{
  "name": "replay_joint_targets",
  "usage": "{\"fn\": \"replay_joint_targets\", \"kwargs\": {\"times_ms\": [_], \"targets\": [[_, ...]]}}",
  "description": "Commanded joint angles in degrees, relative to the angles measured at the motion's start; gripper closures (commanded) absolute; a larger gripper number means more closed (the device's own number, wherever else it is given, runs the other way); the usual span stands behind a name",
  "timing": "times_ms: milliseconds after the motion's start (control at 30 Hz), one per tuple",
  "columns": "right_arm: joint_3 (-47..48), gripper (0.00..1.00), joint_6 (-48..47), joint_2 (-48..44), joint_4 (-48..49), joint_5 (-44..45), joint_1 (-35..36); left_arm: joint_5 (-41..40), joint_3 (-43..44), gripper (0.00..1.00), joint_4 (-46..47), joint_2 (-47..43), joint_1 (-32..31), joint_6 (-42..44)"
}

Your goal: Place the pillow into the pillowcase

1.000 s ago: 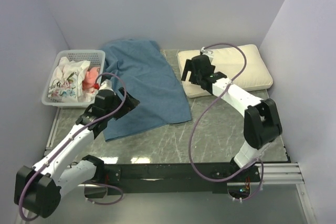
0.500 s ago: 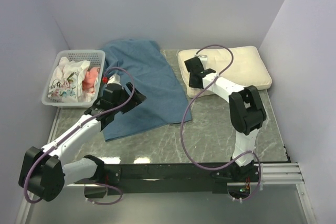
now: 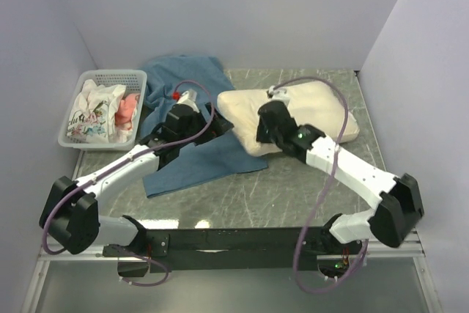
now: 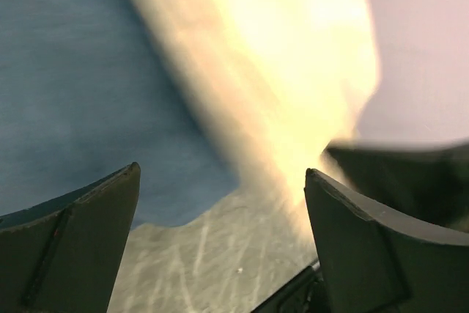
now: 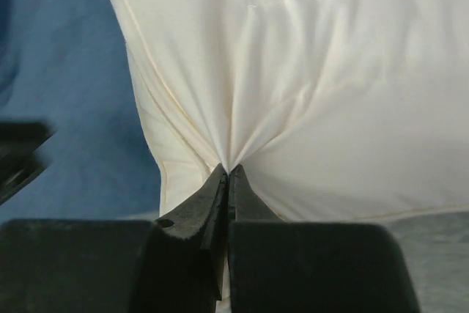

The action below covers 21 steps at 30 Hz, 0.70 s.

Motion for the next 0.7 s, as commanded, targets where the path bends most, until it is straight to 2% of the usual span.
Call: {"fn": "replay_joint_targets", "kwargs": {"times_ms": [0,133,233,267,333,433,467,567,667], "targets": [[-5.19,1.0,6.01,-6.17,4.6,3.15,4.97,0.01,4.19,0.01,5.78,3.63,-3.98,-1.18],[-7.04,1.0,8.03,-10.57,4.78,5.79,7.35,-0.6,5.41,0.01,7.63,7.76,-6.09,-3.82],[-7.58,1.0,8.21,-14.79,4.69,5.1,8.93,-2.53,8.39,0.05,4.57,12.06,-7.5,-4.61],[-7.32,1.0,8.12,-15.67,3.73,5.44,10.15,-3.24,10.32,0.12,3.08,13.9,-7.85,-4.62],[-5.91,1.0,7.95,-17.78,2.32,6.58,12.09,-5.51,12.26,0.2,-0.69,15.41,-8.29,-4.44],[-3.63,1.0,8.12,-19.71,1.0,7.55,16.66,-6.15,14.99,0.35,-1.94,17.69,-8.82,-3.48],[-2.93,1.0,8.3,-19.72,0.56,8.25,18.32,-6.06,16.39,0.47,-2.21,18.13,-8.99,-3.39],[0.32,1.0,8.47,-17.7,0.03,10.62,24.91,-6.67,19.11,0.65,-3.96,19.37,-9.7,-2.33],[2.53,1.0,8.38,-13.84,0.12,11.16,27.83,-6.76,19.92,0.73,-4.32,19.89,-10.14,-1.89]]}}
